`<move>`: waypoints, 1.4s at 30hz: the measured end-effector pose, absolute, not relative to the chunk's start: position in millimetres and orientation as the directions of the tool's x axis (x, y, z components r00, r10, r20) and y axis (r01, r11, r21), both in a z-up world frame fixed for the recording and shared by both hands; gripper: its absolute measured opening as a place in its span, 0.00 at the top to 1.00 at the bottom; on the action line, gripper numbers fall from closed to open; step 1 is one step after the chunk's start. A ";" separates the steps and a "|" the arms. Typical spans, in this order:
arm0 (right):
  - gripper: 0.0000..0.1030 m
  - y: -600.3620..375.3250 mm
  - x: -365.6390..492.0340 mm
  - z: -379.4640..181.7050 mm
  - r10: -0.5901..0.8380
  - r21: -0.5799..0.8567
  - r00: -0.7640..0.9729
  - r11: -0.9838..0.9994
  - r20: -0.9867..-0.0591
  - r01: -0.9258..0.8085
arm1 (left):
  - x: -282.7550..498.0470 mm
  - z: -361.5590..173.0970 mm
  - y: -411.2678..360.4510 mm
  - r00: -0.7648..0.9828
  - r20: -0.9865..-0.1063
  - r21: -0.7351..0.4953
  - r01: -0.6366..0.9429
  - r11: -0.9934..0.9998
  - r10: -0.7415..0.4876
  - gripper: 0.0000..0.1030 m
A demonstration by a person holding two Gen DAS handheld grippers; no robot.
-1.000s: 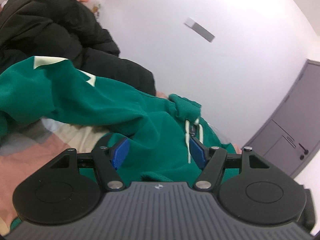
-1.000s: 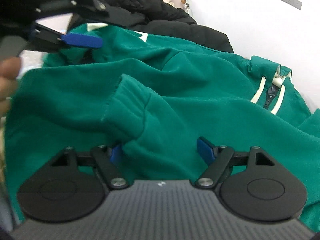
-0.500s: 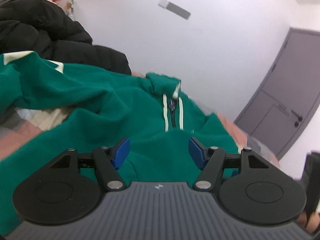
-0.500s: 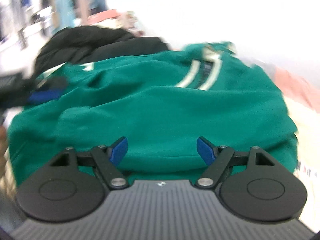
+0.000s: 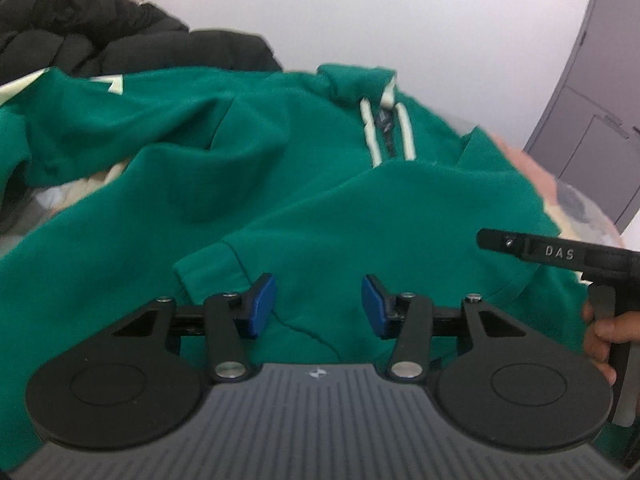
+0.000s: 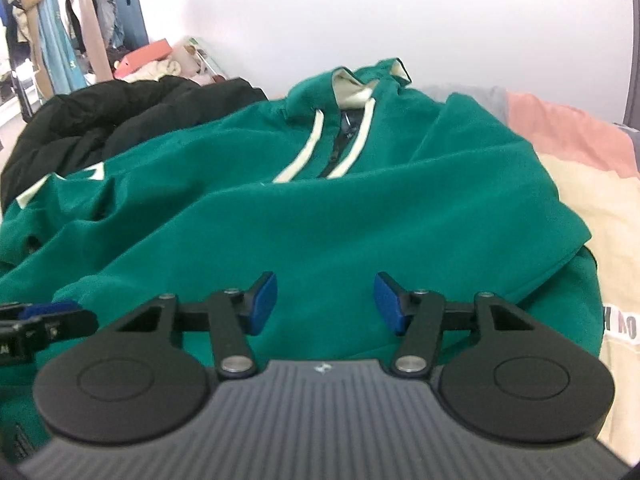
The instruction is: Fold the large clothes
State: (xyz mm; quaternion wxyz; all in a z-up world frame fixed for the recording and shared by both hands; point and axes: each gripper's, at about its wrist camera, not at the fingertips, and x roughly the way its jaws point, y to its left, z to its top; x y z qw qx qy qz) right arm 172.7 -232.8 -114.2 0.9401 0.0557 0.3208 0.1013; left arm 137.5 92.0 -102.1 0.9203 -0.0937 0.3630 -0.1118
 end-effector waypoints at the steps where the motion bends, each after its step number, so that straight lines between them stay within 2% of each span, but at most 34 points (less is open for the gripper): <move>1: 0.47 -232.8 174.3 -116.9 0.224 0.169 0.770 0.974 -0.597 -0.152 | 138.7 -105.9 92.8 0.704 -0.658 -0.252 0.130 0.959 -0.268 0.48; 8: 0.48 -235.9 179.7 -142.0 0.208 0.166 0.741 0.977 -0.638 -0.132 | 141.9 -117.1 99.1 0.685 -0.680 -0.264 0.103 0.959 -0.261 0.49; 12: 0.48 -235.6 176.7 -142.1 0.196 0.171 0.750 0.979 -0.632 -0.111 | 135.6 -109.4 110.0 0.726 -0.626 -0.328 0.086 0.941 -0.285 0.49; 18: 0.47 -236.1 171.4 -139.3 0.184 0.162 0.753 0.981 -0.631 -0.103 | 126.1 -84.3 133.9 0.792 -0.559 -0.395 0.005 0.919 -0.244 0.44; 21: 0.47 -236.9 168.6 -136.9 0.181 0.156 0.754 0.982 -0.632 -0.104 | 123.4 -72.5 146.5 0.823 -0.528 -0.403 -0.023 0.915 -0.212 0.41; 25: 0.47 -238.3 166.9 -135.4 0.173 0.139 0.759 0.984 -0.627 -0.109 | 122.9 -56.9 164.2 0.854 -0.504 -0.343 -0.061 0.938 -0.129 0.39; 29: 0.47 -239.9 167.8 -134.4 0.170 0.141 0.761 0.984 -0.626 -0.104 | 120.9 -44.0 205.3 0.866 -0.499 -0.367 -0.190 0.911 -0.020 0.38; 34: 0.47 -240.9 169.5 -135.9 0.177 0.157 0.761 0.983 -0.624 -0.101 | 126.8 -39.3 271.5 0.829 -0.559 -0.453 -0.301 0.839 -0.004 0.26; 36: 0.47 -239.3 168.3 -137.7 0.179 0.155 0.764 0.982 -0.620 -0.105 | 124.7 -46.0 288.1 0.817 -0.576 -0.495 -0.315 0.810 -0.034 0.13; 39: 0.46 -240.2 168.0 -139.7 0.191 0.175 0.765 0.979 -0.615 -0.104 | 121.5 -65.0 306.5 0.811 -0.567 -0.640 -0.326 0.696 -0.142 0.12; 42: 0.46 -240.2 168.1 -140.4 0.198 0.196 0.765 0.976 -0.612 -0.096 | 119.4 -78.5 320.1 0.849 -0.498 -0.756 -0.325 0.568 -0.176 0.12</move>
